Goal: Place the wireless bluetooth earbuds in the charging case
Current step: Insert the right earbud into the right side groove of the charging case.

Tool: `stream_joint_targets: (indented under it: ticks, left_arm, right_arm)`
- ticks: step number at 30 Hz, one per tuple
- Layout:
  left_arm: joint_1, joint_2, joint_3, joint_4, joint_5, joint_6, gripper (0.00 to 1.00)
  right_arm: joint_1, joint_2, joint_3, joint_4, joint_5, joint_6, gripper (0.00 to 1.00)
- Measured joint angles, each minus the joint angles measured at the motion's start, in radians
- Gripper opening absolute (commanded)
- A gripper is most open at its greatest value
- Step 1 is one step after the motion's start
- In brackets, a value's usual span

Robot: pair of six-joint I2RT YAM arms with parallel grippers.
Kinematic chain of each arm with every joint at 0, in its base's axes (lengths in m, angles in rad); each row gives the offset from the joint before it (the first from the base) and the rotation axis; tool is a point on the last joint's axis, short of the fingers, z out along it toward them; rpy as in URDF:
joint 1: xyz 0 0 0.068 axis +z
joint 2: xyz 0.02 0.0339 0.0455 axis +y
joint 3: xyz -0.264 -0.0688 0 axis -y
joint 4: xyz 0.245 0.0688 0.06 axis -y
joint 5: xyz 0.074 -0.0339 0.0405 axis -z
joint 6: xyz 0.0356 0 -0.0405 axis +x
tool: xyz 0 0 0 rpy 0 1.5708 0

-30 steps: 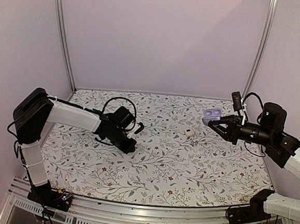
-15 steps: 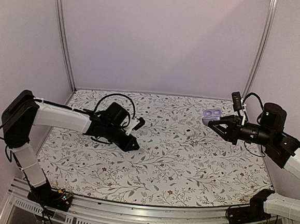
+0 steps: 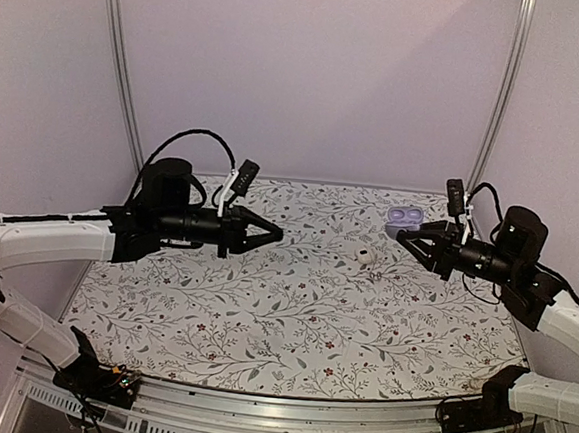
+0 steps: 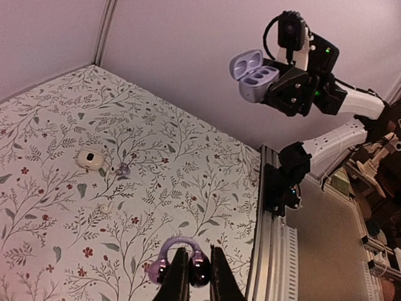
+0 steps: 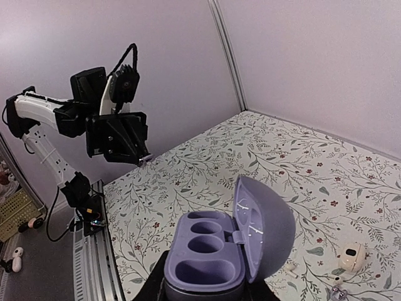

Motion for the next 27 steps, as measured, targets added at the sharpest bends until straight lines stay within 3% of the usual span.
stream_joint_targets:
  ticks: [6, 17, 22, 27]
  left_arm:
    - [0.0, -0.053, -0.027, 0.175, 0.187, -0.086, 0.0]
    - [-0.006, -0.068, -0.041, 0.412, 0.376, -0.232, 0.0]
    - [-0.032, -0.05, -0.013, 0.386, 0.396, -0.219, 0.0]
    - [-0.081, -0.053, 0.044, 0.27, 0.27, -0.134, 0.0]
  right_arm:
    - [0.032, 0.056, 0.0, 0.082, 0.02, -0.027, 0.0]
    - [0.085, 0.107, 0.0, 0.193, 0.023, -0.106, 0.0]
    - [0.114, 0.154, 0.009, 0.245, -0.029, -0.138, 0.0]
    - [0.165, 0.195, 0.025, 0.266, 0.018, -0.157, 0.0]
